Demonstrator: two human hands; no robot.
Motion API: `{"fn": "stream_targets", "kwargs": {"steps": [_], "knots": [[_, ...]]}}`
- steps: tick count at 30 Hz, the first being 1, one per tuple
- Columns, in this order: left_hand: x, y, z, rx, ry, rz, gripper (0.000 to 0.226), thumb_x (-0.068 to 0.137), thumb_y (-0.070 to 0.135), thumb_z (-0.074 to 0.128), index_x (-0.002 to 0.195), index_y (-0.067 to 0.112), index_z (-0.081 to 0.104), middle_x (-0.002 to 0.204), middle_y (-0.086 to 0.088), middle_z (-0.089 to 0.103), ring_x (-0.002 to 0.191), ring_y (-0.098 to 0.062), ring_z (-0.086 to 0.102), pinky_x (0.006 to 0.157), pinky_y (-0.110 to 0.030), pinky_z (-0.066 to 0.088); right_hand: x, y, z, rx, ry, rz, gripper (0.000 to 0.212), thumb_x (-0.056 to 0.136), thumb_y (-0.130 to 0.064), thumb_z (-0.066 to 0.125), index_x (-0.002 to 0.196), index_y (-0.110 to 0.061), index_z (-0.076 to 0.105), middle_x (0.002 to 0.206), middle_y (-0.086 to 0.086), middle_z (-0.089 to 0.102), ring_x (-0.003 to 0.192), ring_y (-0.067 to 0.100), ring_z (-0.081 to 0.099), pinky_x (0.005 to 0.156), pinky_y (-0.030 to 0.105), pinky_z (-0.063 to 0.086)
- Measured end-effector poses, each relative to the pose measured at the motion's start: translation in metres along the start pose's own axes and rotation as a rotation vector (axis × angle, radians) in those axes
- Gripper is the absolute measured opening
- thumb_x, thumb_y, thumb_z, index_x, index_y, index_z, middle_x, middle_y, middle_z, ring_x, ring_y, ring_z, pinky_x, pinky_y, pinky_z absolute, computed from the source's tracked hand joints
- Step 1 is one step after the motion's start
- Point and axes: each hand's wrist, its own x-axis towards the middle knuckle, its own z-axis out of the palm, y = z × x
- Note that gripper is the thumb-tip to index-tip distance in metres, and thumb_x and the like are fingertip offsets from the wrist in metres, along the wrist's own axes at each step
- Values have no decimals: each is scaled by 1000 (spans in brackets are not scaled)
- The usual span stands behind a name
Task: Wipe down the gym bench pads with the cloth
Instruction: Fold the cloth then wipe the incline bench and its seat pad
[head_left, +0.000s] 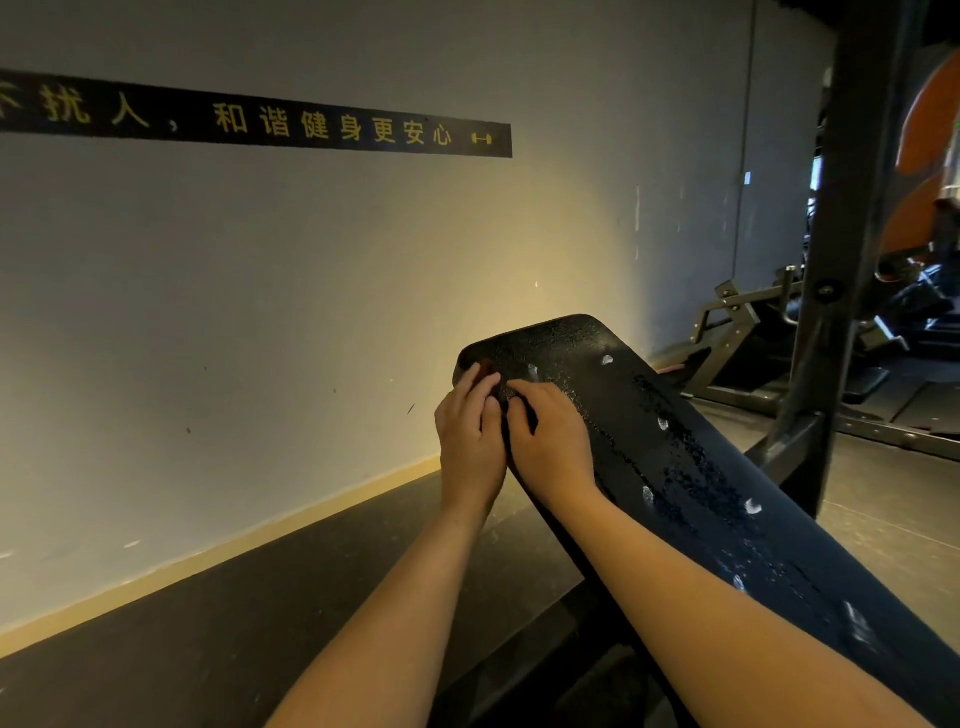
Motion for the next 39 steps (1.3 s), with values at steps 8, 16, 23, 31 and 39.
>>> {"fn": "stream_targets", "kwargs": {"steps": [8, 16, 23, 31, 39], "knots": [[-21, -4, -2, 9, -29, 73, 36, 108, 24, 44, 142, 30, 55, 152, 14, 45, 140, -4, 37, 118, -35, 35, -17, 8, -3, 13, -20, -14, 32, 104, -29, 43, 132, -24, 57, 125, -8, 59, 117, 7, 51, 97, 29, 47], [-33, 0, 4, -18, -23, 45, 33, 107, 28, 46, 139, 33, 56, 151, 15, 46, 139, -4, 37, 117, -39, 37, -18, 1, -3, 18, 3, 35, 34, 104, -32, 44, 135, -26, 56, 124, -10, 61, 117, 6, 51, 97, 26, 44], [-45, 1, -5, -91, -77, 72, 34, 107, 27, 46, 139, 33, 56, 146, 21, 47, 137, -2, 41, 115, -38, 41, -22, -1, -9, 155, 45, 45, 26, 102, -23, 49, 121, -25, 66, 108, -15, 63, 103, 1, 58, 87, 17, 46], [-8, 5, 4, -28, -5, 2, 38, 108, 28, 37, 142, 27, 55, 157, 11, 39, 146, -10, 30, 121, -43, 29, -18, 4, -8, 168, 72, 59, 29, 102, -23, 52, 128, -20, 63, 113, -12, 61, 105, 1, 56, 86, 8, 40], [-42, 6, -3, -30, -63, 55, 35, 108, 30, 43, 139, 44, 48, 153, 17, 43, 140, -2, 38, 117, -38, 37, -20, 1, -9, 145, 33, 12, 30, 103, -30, 50, 130, -24, 61, 120, -13, 58, 109, 2, 55, 95, 20, 46]]}}
